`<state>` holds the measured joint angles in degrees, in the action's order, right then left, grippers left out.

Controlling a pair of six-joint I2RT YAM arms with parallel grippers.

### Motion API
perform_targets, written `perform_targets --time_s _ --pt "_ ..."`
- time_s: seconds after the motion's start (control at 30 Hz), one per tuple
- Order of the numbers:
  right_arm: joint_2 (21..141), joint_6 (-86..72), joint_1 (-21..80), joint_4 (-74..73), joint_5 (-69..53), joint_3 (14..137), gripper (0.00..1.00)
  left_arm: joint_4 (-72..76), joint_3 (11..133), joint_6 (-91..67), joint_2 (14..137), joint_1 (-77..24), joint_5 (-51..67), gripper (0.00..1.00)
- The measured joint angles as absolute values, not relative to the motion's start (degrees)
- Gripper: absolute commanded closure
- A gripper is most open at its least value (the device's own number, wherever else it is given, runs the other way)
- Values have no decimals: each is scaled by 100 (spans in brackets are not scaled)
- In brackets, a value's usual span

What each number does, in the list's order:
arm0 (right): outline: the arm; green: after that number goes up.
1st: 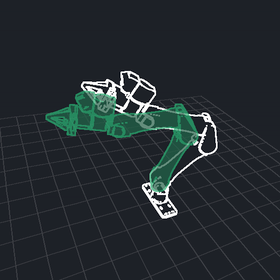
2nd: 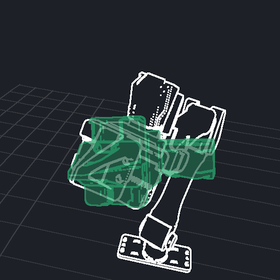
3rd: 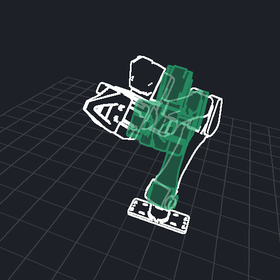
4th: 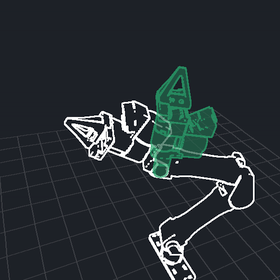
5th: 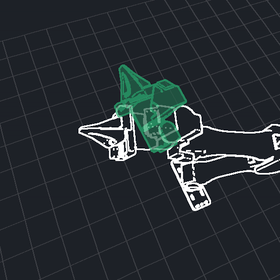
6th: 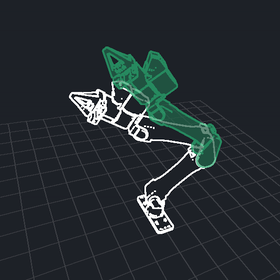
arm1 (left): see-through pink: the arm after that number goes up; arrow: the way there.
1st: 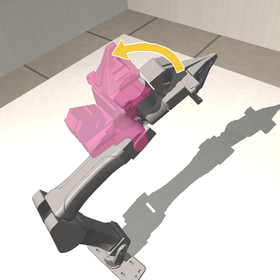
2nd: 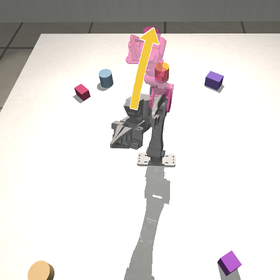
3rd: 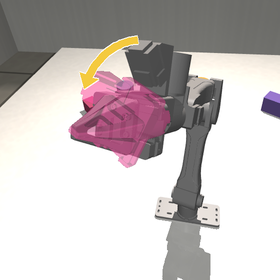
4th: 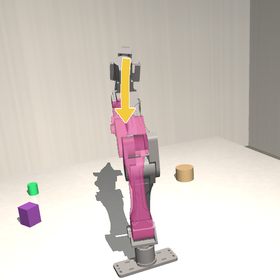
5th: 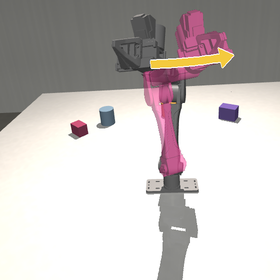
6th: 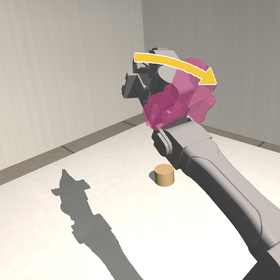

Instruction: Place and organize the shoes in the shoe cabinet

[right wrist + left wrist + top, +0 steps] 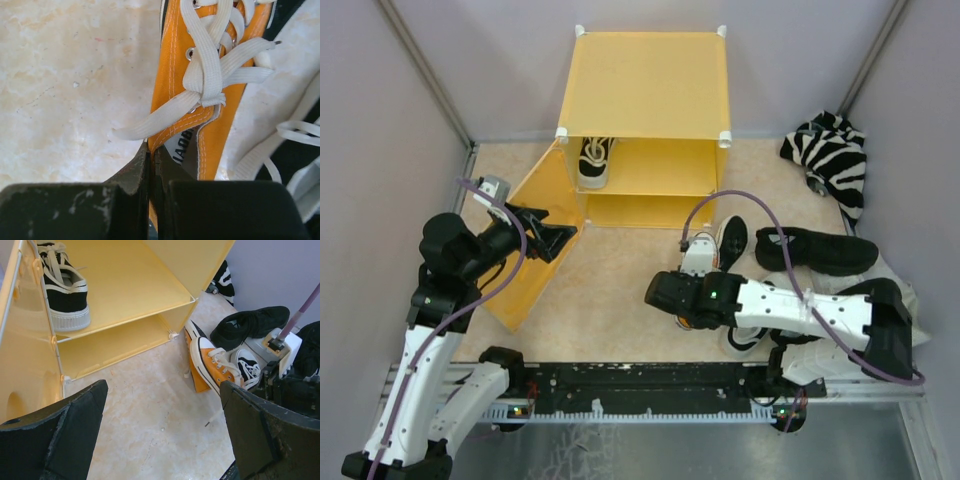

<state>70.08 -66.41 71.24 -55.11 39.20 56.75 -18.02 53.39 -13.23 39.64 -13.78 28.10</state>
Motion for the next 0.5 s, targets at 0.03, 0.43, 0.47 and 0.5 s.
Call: perform_targets --time_s 0.03,0.43,0.47,0.5 --pt "7113 -6595 7140 -5419 3920 5675 100 -1802 5339 -1323 3964 -1378 2810 1" --pt "9028 -5295 7148 -3479 3846 5861 100 -1804 5339 -1319 3975 -1378 2803 1" --pt "9091 -5227 7155 -3387 3798 5865 100 -1804 5339 -1319 3977 -1378 2801 1" --pt "9120 -5175 7159 -3345 3754 5870 100 -1804 5339 -1319 3977 -1378 2797 1"
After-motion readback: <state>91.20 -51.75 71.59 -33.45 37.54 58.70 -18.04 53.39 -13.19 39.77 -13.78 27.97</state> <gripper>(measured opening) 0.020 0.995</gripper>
